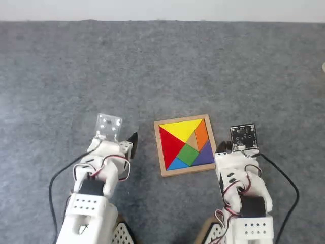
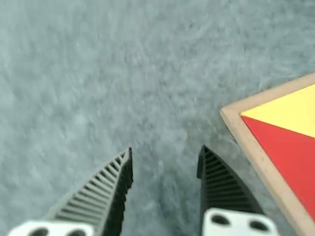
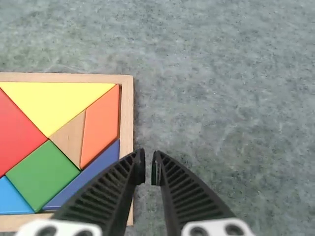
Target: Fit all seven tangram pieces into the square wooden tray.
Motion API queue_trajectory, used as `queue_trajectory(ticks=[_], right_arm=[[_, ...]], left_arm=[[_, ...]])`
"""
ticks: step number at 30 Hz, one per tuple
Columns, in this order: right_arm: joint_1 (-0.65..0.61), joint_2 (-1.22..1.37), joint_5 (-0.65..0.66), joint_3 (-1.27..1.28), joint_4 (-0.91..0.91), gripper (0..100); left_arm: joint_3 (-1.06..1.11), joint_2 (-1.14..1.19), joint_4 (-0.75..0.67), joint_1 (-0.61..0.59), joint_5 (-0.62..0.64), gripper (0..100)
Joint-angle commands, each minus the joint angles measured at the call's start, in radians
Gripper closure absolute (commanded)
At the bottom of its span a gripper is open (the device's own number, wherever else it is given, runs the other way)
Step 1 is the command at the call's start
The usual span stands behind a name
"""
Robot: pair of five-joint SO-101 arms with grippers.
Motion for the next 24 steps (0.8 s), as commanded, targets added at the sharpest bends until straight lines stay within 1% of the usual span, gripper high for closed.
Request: queue_trajectory(ticks=[1,8,15,20,24], right_arm=[[0.005,-0.004,0.009,0.017,0.012,95.7],[0.005,-0.004,0.009,0.017,0.012,95.7],[0.005,-0.004,0.009,0.017,0.012,95.7],[0.010,-0.004,0.009,0.017,0.012,95.7],[0.010,-0.012,0.009,0.017,0.042,95.7]], left_arm=[[-0.001,-0.137,0.037,-0.006,-0.068,79],[-0.001,-0.318,0.273,-0.005,-0.069,79],[-0.001,-0.437,0.496,-0.005,-0.071,79],[-0.005,-0.497,0.758,-0.002,-0.071,79],[-0.007,-0.575,0.839,-0.003,-0.068,79]])
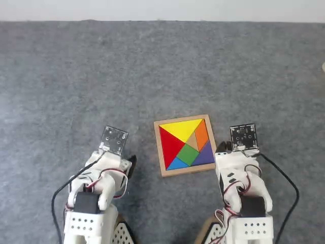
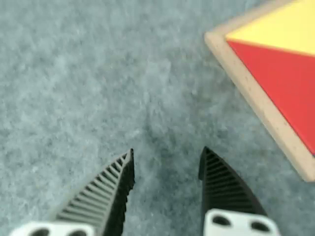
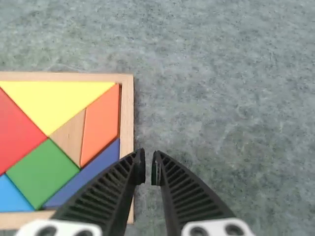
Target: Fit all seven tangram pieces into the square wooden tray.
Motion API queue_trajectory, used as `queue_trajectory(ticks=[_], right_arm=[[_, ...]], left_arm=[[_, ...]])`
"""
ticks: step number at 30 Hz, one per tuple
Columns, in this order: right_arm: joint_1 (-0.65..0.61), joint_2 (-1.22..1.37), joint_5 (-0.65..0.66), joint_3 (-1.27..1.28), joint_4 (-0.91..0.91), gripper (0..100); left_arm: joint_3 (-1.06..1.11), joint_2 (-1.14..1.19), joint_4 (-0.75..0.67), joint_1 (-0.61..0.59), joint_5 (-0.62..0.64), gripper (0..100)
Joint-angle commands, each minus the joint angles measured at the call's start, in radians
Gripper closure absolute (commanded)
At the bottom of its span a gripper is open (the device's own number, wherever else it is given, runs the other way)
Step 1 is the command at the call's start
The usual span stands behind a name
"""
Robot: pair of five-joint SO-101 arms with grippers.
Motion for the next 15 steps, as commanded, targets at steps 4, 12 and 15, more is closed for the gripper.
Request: queue_trajectory(ticks=[4,12,15], right_arm=[[0.007,-0.013,0.009,0.017,0.019,95.7],[0.010,-0.005,0.009,0.017,0.025,95.7],[0.010,-0.005,0.009,0.017,0.025,95.7]], left_arm=[[-0.012,-0.071,0.077,-0.006,-0.015,79],[-0.012,-0.069,0.077,-0.008,-0.015,79],[-0.012,-0.069,0.077,-0.008,-0.015,79]])
